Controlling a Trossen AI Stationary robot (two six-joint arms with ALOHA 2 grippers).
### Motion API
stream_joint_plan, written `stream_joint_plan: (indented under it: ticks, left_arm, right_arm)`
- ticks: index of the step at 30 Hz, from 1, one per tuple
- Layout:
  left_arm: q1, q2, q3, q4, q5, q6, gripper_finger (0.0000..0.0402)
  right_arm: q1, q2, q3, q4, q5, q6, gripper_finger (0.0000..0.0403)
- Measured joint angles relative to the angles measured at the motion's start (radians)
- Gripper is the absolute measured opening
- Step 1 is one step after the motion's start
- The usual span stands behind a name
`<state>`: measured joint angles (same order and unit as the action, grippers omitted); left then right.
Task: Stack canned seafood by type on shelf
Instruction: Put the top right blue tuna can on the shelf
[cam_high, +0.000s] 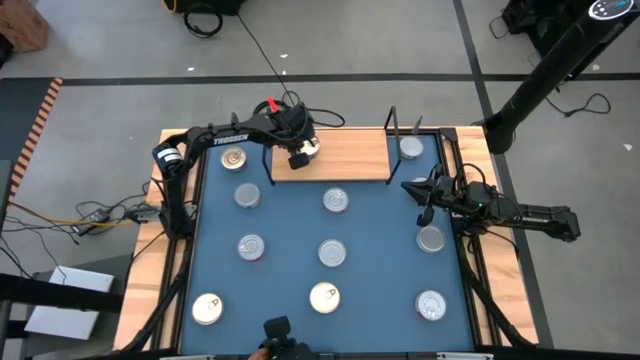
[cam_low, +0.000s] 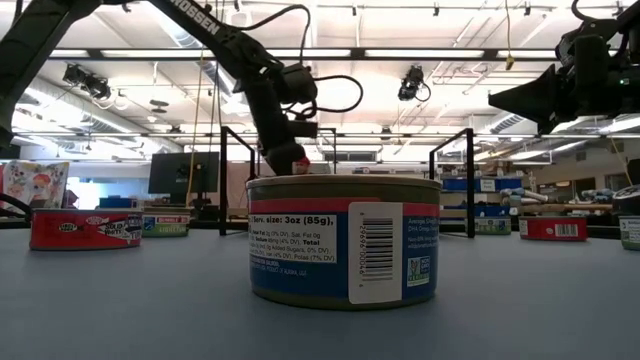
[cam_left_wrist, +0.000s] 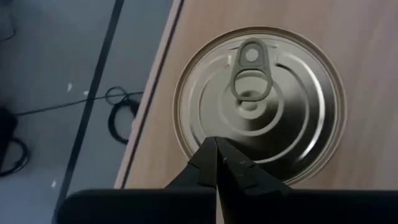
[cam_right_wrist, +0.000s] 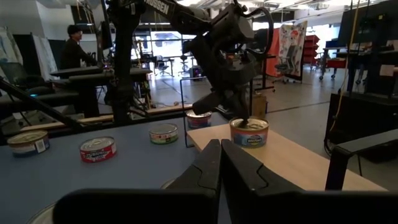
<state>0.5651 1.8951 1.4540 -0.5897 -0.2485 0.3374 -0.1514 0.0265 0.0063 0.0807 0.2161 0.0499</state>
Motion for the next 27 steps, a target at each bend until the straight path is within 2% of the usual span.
stream_joint_plan:
  ticks: [27]
  left_arm:
    - [0.066,-0.014,0.000,-0.067,-0.098,-0.023,0.0001]
  right_arm:
    - [0.000,0.000,0.000,0.000,-0.001,0.000,0.0023]
